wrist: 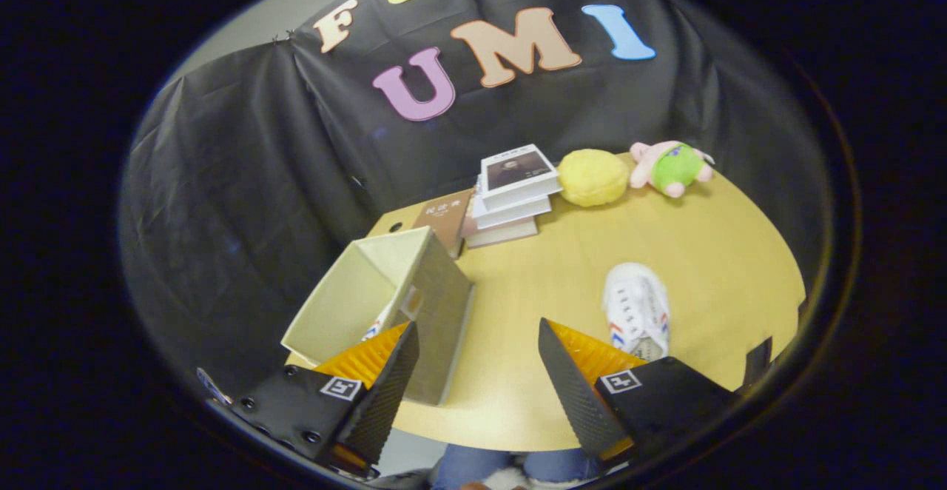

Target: Open the storage box then place both shoes into the box .Put the left shoe in first, then the right shoe, with the right side of both shoes facing outward in a uniform manner.

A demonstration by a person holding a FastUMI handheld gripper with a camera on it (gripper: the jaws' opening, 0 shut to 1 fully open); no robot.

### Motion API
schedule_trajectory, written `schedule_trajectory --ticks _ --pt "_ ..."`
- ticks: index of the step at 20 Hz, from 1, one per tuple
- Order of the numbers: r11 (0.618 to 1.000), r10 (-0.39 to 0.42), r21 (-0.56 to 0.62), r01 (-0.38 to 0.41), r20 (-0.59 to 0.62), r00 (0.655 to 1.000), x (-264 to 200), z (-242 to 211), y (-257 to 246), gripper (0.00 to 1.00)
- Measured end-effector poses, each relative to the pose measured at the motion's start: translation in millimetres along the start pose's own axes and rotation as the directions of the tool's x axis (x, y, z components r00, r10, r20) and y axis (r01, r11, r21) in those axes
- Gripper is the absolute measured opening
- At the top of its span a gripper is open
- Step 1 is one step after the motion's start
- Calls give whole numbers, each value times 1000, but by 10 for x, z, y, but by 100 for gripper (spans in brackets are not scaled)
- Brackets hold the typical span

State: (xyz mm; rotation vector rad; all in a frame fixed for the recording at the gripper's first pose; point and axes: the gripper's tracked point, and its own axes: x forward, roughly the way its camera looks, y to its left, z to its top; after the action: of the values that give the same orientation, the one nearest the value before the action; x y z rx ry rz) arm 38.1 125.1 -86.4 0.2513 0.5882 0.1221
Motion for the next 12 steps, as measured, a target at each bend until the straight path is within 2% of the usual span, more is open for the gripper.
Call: schedule_trajectory --ticks 5,9,12 --pt "990 -134 -53 132 -30 991 114 -282 -682 100" --pt "976 -219 -26 218 -79 972 271 -501 -1182 99" --pt "959 -284 -27 282 -63 957 296 -502 -1498 99"
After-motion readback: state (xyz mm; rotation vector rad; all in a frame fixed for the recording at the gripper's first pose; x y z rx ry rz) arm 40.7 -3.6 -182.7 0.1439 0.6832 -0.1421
